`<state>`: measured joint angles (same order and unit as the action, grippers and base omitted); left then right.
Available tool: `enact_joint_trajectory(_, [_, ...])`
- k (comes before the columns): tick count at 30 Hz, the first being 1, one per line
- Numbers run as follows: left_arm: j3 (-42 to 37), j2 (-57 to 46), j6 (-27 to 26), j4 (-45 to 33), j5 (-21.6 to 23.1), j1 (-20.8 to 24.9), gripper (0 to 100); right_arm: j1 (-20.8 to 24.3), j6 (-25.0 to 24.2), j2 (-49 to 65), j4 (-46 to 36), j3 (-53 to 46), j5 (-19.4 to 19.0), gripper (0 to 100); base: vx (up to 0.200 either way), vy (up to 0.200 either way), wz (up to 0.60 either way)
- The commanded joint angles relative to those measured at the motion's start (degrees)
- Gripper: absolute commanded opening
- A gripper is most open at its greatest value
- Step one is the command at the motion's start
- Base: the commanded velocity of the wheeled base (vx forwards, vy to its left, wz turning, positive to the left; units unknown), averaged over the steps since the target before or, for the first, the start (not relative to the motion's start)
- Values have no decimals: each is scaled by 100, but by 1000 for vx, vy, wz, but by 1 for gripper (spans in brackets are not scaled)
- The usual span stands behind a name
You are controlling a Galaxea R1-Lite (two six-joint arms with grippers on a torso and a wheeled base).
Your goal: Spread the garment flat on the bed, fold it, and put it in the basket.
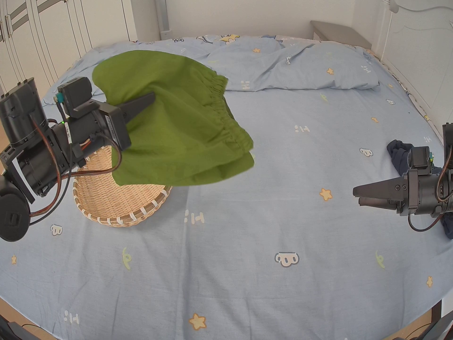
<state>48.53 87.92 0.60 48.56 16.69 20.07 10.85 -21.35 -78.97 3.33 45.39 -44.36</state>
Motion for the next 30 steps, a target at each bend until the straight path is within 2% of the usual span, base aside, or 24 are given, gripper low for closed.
enact_joint_trajectory(1, [-133, 138, 2, 392, -52, -820, 0, 5, -1, 13, 1, -3, -2, 100, 0, 0, 0])
enact_joint_trajectory(6, [-2, 296, 19, 400, 1, -1532, 0, 5, -1, 13, 1, 5, -2, 100, 0, 0, 0])
enact_joint_trajectory(11, [51, 604, 46, 383, 10, -1884, 0, -4, -1, 22, 1, -3, -2, 100, 0, 0, 0])
enact_joint_trajectory(17, [-89, 1817, 547, 409, -25, -2446, 0, -4, -10, 136, -8, 5, -2, 100, 0, 0, 0])
enact_joint_trajectory(22, [-459, 2282, 916, 304, -60, -2683, 0, 5, -10, 145, -8, 5, -11, 100, 0, 0, 0])
enact_joint_trajectory(27, [-502, 2564, 925, 84, -78, -2754, 0, 5, -10, 136, -8, 5, -11, 100, 0, 0, 0])
enact_joint_trajectory(28, [-318, 2731, 933, -505, -140, -2762, 0, 14, -45, 128, -8, -3, -11, 100, 0, 0, 0])
enact_joint_trajectory(30, [-195, 2766, 969, -795, -254, -2754, 0, 14, -63, 128, -8, -3, -11, 100, 0, 0, 0])
